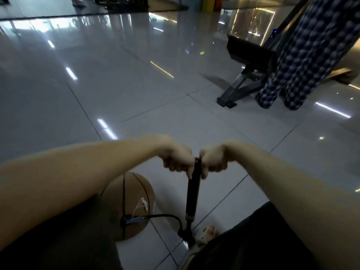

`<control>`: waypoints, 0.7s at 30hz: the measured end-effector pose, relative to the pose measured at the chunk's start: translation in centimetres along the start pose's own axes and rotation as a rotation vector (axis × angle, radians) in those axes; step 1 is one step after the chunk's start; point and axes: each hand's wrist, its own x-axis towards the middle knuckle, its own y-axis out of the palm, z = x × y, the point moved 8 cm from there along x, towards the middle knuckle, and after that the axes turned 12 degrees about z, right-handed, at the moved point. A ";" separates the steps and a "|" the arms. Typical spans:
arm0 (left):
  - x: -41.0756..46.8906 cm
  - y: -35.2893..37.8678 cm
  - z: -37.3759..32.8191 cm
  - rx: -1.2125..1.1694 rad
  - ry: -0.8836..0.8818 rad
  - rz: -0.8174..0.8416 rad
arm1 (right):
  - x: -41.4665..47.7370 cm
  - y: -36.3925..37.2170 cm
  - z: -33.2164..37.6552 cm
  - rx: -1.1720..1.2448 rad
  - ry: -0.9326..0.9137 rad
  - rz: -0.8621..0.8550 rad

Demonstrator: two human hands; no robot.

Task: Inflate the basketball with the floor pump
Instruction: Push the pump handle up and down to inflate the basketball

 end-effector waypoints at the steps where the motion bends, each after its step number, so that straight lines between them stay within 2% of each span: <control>1: -1.8 -1.5 -0.7 -0.009 0.012 -0.005 | -1.8 -1.6 0.6 0.013 -0.009 -0.008; 4: -5.0 -4.9 -2.2 0.006 0.030 -0.027 | -5.4 -4.8 1.7 0.075 -0.052 -0.028; 6: -4.0 -4.9 -2.1 0.030 0.011 -0.001 | -4.8 -4.5 1.2 0.088 -0.046 -0.023; 15: 9.2 2.3 1.5 0.059 -0.024 0.027 | 8.1 2.8 -4.9 0.060 -0.019 -0.044; 21: 10.8 4.5 2.7 0.000 -0.020 0.016 | 10.6 4.8 -5.4 0.026 0.011 -0.018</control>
